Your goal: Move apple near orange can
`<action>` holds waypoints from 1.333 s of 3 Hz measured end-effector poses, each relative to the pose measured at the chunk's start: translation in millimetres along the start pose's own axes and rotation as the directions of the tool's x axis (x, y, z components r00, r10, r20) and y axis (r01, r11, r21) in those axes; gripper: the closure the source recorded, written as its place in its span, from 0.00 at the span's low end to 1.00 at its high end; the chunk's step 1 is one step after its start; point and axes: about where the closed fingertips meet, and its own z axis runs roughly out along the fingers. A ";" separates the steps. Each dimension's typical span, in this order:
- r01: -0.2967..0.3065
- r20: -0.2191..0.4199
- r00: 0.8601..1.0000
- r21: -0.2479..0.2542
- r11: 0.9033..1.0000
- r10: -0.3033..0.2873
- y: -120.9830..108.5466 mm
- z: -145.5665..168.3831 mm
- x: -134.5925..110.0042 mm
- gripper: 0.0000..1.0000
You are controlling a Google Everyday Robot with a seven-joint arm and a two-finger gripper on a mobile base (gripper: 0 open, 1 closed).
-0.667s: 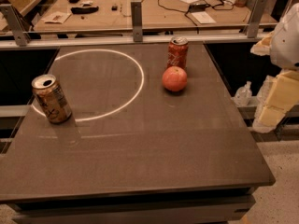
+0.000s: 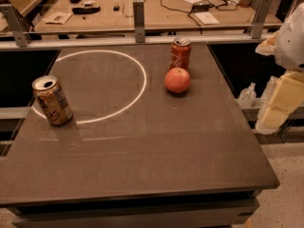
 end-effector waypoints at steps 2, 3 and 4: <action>-0.095 0.203 0.975 0.012 0.995 0.091 -0.8 5.8 15.2 0.00; -0.161 0.352 0.918 -0.094 0.982 0.184 2.3 34.3 38.2 0.00; -0.170 0.525 0.805 -0.243 0.955 0.277 4.3 60.1 32.9 0.00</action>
Offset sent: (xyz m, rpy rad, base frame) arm -0.0054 -0.0071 -0.0156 0.5699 -0.0357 -0.0327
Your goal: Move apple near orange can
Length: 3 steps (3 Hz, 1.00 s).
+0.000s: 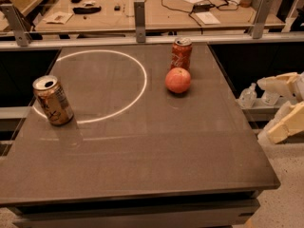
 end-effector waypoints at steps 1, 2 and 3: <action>-0.026 0.181 0.983 -0.082 0.996 0.040 -0.9 9.3 -12.4 0.00; -0.014 0.264 0.964 -0.083 0.996 0.035 -2.7 12.4 -20.4 0.00; -0.011 0.269 0.963 -0.081 0.997 0.033 -2.9 12.3 -21.7 0.00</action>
Offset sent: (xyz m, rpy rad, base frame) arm 0.0171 0.0202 0.0103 0.3407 -0.0982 0.0268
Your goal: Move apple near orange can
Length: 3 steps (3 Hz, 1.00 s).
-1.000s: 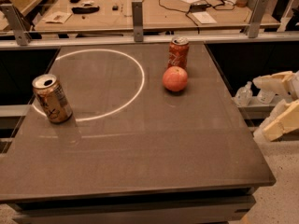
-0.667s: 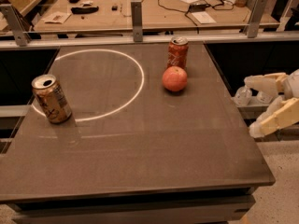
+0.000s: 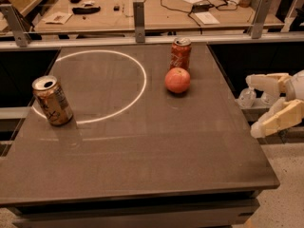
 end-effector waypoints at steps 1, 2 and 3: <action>-0.022 0.008 1.000 -0.039 0.999 0.022 3.5 5.8 -3.6 0.00; -0.068 0.053 0.996 -0.028 0.997 0.070 3.7 23.8 2.3 0.00; -0.085 0.058 0.995 0.062 0.994 0.081 -10.1 45.1 10.0 0.00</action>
Offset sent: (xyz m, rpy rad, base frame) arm 0.0265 0.0281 -0.0441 0.1454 0.0658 -0.1510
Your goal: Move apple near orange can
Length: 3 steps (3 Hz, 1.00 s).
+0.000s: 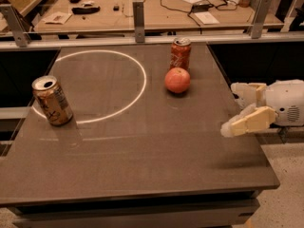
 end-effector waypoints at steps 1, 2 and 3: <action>-0.010 0.020 1.000 0.119 0.993 0.008 -15.7 12.5 4.9 0.00; -0.028 0.046 0.999 0.236 0.971 0.017 -38.0 22.7 7.3 0.00; -0.084 0.079 0.995 0.353 0.932 0.060 -56.9 33.5 11.7 0.00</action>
Offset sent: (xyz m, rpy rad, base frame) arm 0.0712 -0.0134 -0.0316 -0.0303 -0.1270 -0.4096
